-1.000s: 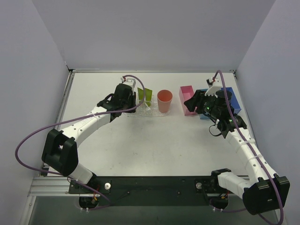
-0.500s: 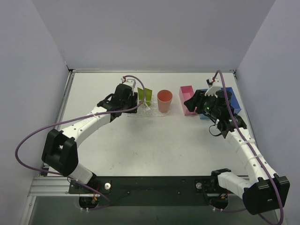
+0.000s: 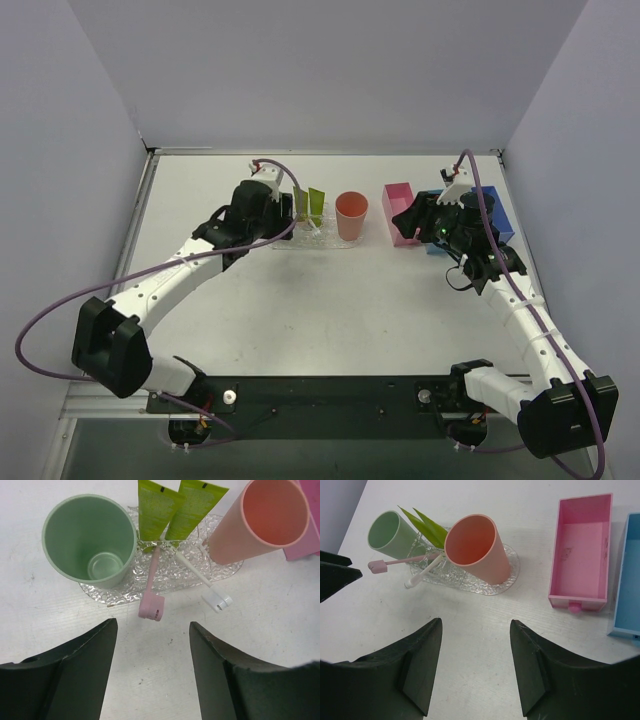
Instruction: Prepare toiletry sets of a toothbrush and toothpaste on the tray
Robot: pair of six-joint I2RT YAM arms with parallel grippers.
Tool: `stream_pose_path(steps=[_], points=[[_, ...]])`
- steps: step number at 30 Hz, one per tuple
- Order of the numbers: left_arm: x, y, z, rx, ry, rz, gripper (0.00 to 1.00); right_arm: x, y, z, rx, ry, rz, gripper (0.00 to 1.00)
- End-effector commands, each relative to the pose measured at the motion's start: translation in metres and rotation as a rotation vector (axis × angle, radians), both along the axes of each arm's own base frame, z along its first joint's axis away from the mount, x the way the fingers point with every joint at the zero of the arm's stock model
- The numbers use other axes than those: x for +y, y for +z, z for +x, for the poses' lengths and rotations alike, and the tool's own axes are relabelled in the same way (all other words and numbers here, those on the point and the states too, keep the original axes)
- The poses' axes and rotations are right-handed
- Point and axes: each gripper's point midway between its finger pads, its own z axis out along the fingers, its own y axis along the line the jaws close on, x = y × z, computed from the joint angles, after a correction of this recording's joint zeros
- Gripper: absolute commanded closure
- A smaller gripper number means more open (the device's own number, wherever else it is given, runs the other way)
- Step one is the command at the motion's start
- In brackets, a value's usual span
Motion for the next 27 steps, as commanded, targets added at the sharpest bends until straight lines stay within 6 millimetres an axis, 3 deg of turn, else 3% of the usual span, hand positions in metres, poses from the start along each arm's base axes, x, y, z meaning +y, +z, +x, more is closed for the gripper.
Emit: stream_pose_path(steps=[1,4,10,12,13,14,15,16,18,23,27], points=[[-0.001,0.045,0.003,-0.156,-0.012,-0.067,0.30,0.000,0.009,0.003,-0.039,0.002,0.016,0.48],[0.006,0.056,0.000,-0.197,0.010,-0.094,0.28,-0.001,0.013,0.001,-0.049,-0.001,0.017,0.48],[0.045,0.067,-0.001,-0.217,0.132,-0.197,0.26,-0.007,0.022,-0.007,-0.073,-0.022,0.004,0.48],[0.053,0.083,-0.005,-0.270,0.136,-0.238,0.25,-0.011,0.023,-0.011,-0.080,-0.034,-0.007,0.48],[0.059,0.077,-0.008,-0.272,0.150,-0.236,0.25,-0.012,0.025,-0.012,-0.087,-0.036,-0.010,0.48],[0.064,0.081,-0.010,-0.297,0.167,-0.240,0.14,-0.015,0.026,-0.012,-0.096,-0.051,-0.017,0.48],[0.071,0.094,-0.014,-0.345,0.185,-0.258,0.11,-0.018,0.024,-0.017,-0.087,-0.056,-0.031,0.48],[0.076,0.091,-0.017,-0.353,0.202,-0.254,0.10,-0.020,0.022,-0.018,-0.087,-0.063,-0.039,0.48],[0.088,0.105,-0.025,-0.409,0.245,-0.257,0.09,-0.026,0.024,-0.022,-0.101,-0.087,-0.055,0.48],[0.117,0.118,-0.040,-0.474,0.357,-0.245,0.09,-0.039,0.022,-0.029,-0.134,-0.137,-0.089,0.48],[0.124,0.128,-0.050,-0.525,0.360,-0.246,0.08,-0.046,0.025,-0.034,-0.172,-0.170,-0.096,0.48]])
